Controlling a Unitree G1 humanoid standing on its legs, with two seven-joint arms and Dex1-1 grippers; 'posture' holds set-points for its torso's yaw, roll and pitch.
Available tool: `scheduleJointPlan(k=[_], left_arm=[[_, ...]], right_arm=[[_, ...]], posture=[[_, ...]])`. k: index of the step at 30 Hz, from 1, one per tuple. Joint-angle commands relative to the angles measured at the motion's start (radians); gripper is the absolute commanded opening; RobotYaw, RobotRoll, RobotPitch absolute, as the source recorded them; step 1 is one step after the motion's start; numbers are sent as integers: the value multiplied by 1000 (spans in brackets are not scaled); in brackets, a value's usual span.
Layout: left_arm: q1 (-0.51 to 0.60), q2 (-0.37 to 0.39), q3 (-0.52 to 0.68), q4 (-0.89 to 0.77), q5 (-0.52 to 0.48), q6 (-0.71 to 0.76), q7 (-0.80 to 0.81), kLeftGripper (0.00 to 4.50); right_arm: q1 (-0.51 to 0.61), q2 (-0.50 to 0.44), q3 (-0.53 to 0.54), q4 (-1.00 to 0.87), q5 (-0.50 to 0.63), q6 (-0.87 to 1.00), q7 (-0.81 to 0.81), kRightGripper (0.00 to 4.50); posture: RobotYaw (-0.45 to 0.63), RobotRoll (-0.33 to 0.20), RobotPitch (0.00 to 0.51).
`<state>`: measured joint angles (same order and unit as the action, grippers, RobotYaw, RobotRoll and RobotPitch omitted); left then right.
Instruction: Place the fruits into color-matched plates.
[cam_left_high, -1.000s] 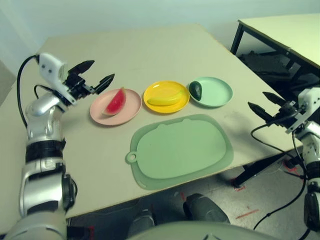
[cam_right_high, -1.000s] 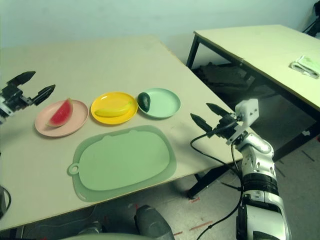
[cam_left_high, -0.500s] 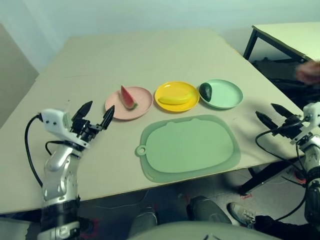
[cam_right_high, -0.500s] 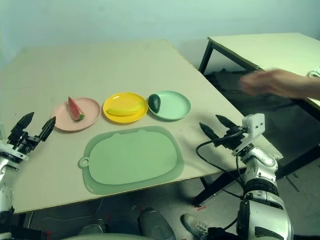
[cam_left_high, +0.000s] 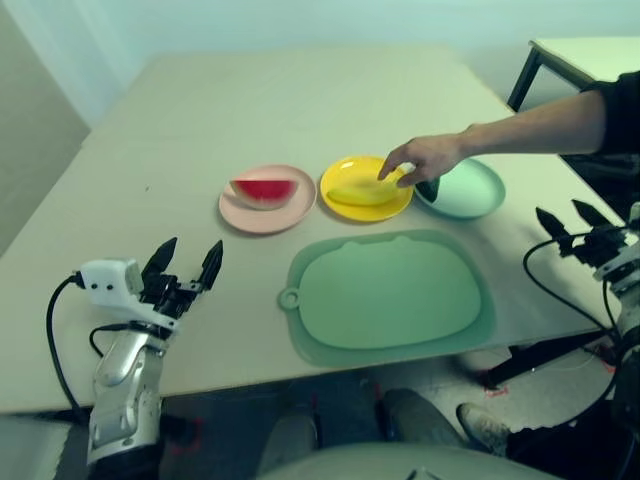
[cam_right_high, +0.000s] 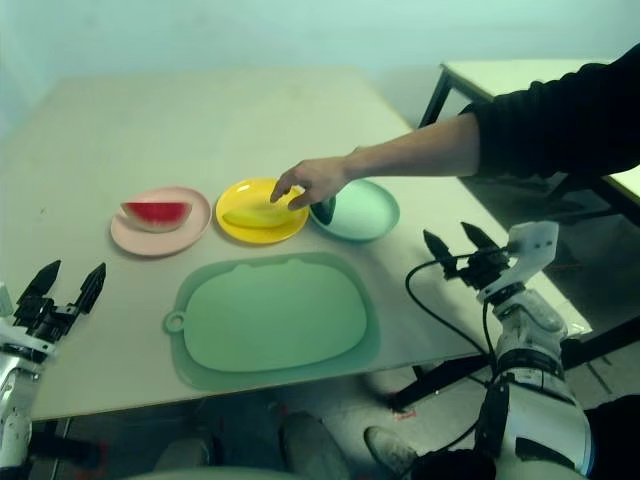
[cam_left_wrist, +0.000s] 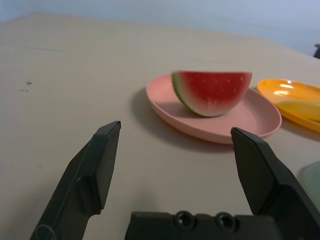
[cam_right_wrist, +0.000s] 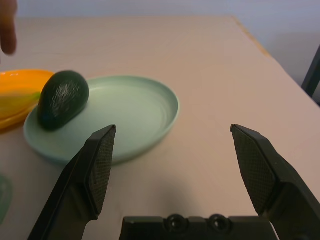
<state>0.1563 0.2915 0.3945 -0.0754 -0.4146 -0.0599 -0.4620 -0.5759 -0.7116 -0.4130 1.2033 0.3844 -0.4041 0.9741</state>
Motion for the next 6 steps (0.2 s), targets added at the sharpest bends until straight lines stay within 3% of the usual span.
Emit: scheduleJointPlan(k=[1, 2, 6], left_arm=[[-4, 3, -9, 17, 11, -19, -3, 4478], [1, 5, -14, 28, 22, -34, -9, 4478], [47, -18, -4, 2, 22, -47, 19, 4478]], right_arm=[[-9, -27, -7, 28, -19, 17, 8, 4500], [-8, -32, -5, 34, -23, 17, 6, 4500], [-6, -41, -16, 55, -26, 22, -29, 4500]], posture=[[-72, 0, 112], [-71, 0, 84], [-53, 0, 86]])
